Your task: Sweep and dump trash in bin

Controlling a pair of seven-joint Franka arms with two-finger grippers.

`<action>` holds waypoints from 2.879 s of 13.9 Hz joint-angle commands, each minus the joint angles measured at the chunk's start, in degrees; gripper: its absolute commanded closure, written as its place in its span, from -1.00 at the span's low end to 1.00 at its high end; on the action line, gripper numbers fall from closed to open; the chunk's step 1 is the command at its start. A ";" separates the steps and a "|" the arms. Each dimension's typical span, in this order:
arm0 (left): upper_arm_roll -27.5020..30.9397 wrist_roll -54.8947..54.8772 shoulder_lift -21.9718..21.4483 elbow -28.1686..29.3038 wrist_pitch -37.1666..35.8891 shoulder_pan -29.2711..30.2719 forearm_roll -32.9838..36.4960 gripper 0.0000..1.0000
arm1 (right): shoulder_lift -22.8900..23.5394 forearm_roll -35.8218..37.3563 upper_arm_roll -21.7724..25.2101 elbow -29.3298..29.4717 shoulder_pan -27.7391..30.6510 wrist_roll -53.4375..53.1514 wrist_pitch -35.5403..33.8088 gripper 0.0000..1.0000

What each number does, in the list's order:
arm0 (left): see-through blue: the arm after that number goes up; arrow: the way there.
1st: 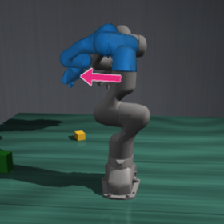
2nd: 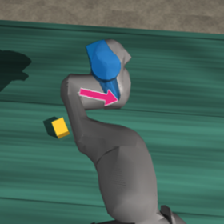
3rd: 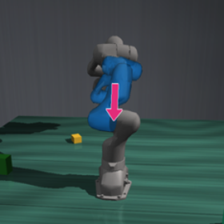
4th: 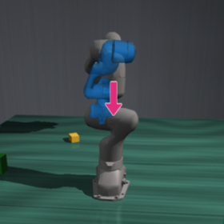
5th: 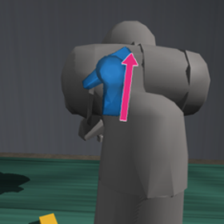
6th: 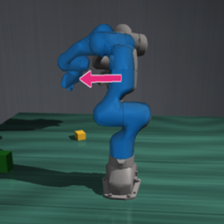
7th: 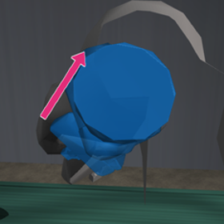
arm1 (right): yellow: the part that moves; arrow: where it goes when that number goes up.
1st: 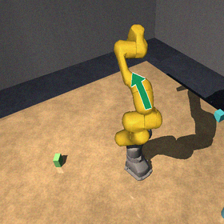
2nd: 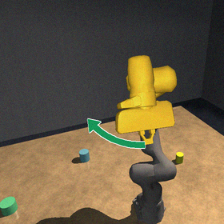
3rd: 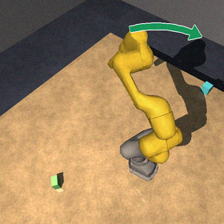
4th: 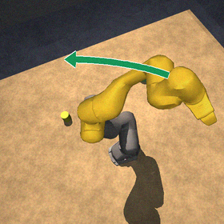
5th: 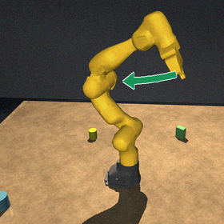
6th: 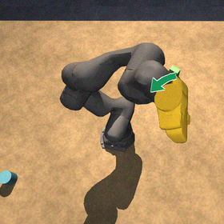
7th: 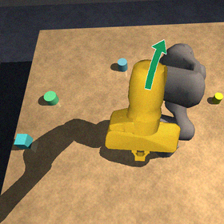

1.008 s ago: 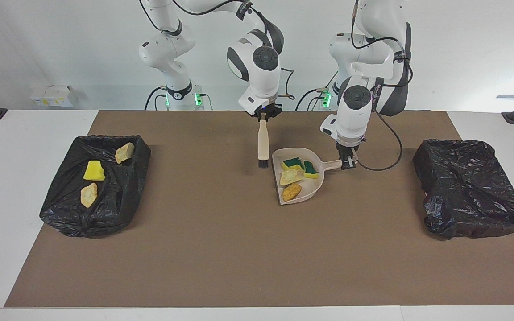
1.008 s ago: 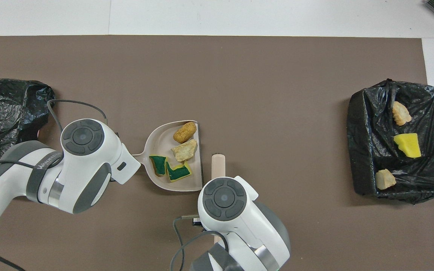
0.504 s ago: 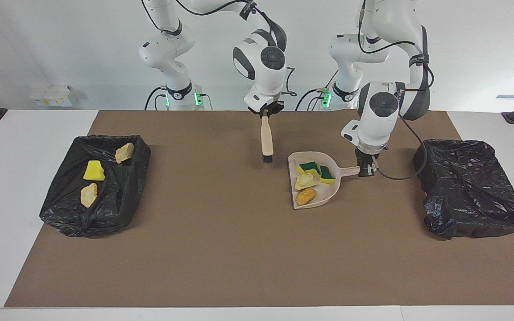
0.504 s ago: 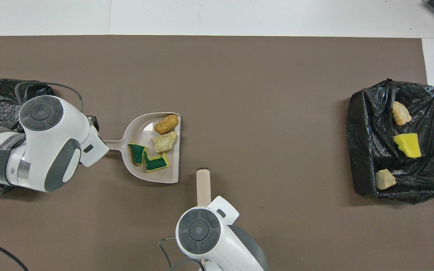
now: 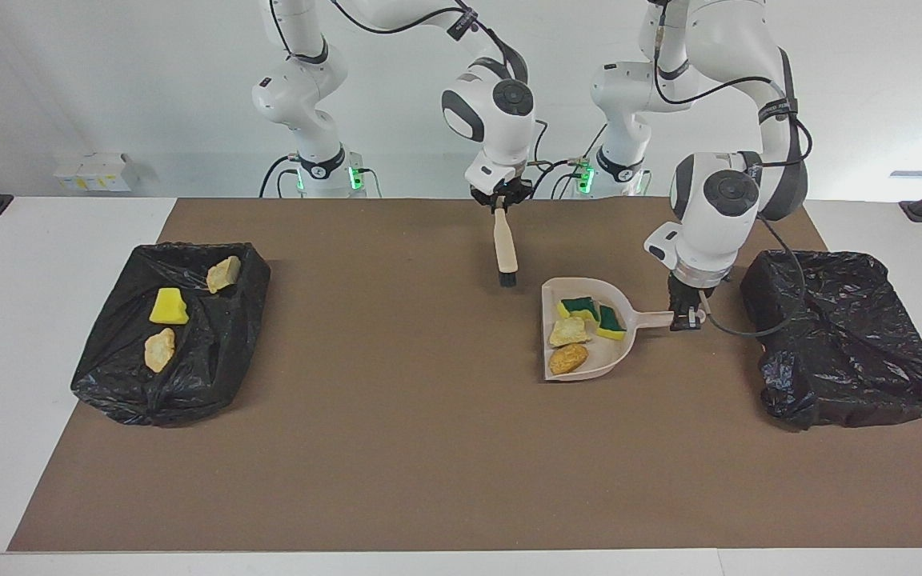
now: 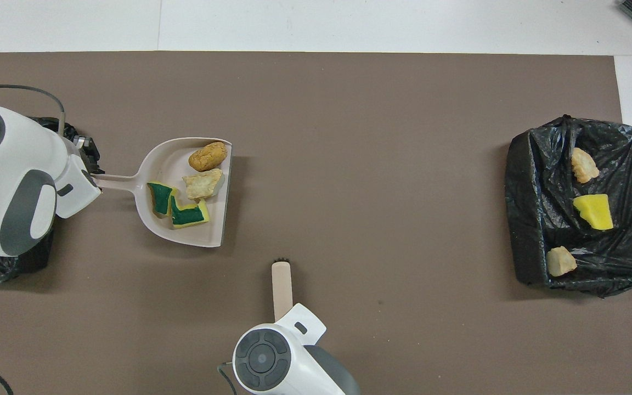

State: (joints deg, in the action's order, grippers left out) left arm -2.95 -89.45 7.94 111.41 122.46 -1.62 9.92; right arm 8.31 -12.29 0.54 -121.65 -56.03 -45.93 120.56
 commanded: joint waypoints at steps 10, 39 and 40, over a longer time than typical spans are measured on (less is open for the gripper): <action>-0.39 -17.76 2.86 -17.17 -11.52 19.18 -6.49 1.00 | -1.10 3.24 0.42 8.17 5.48 0.93 -12.17 -1.00; 0.58 -13.47 9.38 -29.94 0.06 31.68 32.78 1.00 | -3.74 15.17 0.95 32.88 50.48 57.45 -31.18 -1.00; 0.58 -13.20 8.76 -28.89 0.06 31.68 33.05 1.00 | -3.74 16.58 1.04 32.88 51.45 57.54 -29.43 -1.00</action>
State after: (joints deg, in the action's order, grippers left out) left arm -2.93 -104.81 18.98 79.45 121.54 30.78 41.05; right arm 4.70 1.25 2.22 -89.57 -6.26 10.66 89.73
